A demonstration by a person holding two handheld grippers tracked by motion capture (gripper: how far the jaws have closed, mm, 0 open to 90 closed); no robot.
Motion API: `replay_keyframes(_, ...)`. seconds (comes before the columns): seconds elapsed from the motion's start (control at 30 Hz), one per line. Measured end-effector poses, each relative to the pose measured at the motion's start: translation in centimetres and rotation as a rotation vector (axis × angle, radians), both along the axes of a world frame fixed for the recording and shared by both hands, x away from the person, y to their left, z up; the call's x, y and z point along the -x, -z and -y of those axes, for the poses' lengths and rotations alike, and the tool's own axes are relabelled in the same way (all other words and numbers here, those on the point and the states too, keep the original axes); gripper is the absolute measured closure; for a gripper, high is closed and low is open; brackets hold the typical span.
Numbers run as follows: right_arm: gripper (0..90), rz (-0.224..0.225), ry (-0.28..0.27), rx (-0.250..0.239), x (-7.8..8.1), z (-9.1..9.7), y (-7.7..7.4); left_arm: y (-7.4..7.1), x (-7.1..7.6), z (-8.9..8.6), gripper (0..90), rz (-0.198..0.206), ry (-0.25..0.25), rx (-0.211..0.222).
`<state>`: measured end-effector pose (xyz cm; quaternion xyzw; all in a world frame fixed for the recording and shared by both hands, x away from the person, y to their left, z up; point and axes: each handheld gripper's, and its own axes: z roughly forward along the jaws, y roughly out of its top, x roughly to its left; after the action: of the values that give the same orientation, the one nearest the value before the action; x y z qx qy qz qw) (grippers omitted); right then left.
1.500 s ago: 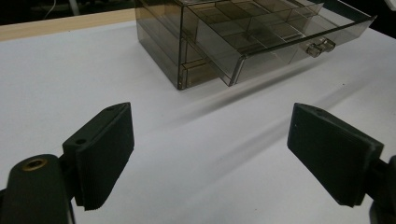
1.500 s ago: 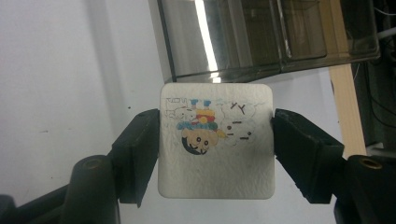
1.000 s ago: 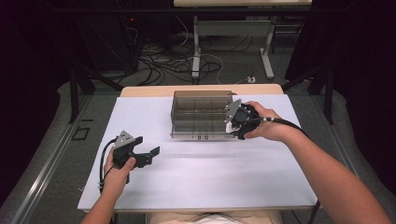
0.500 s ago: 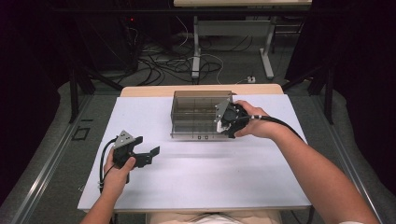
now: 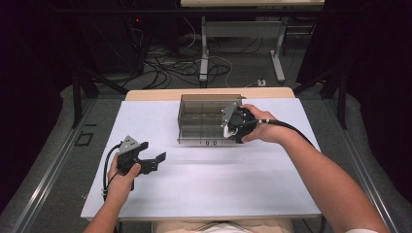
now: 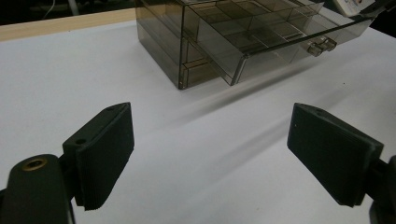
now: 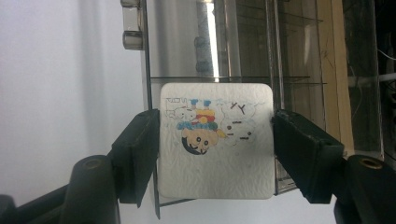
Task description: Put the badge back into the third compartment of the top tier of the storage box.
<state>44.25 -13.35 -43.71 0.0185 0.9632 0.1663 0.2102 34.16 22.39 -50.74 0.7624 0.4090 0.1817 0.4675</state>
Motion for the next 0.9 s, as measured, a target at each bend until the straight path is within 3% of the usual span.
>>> replay_keyframes(0.9, 32.9, -0.017, 0.002, -0.006, -0.27, -0.23, 0.18, -0.03, 0.03, -0.03, 15.2, 0.001, -0.002, 0.002)
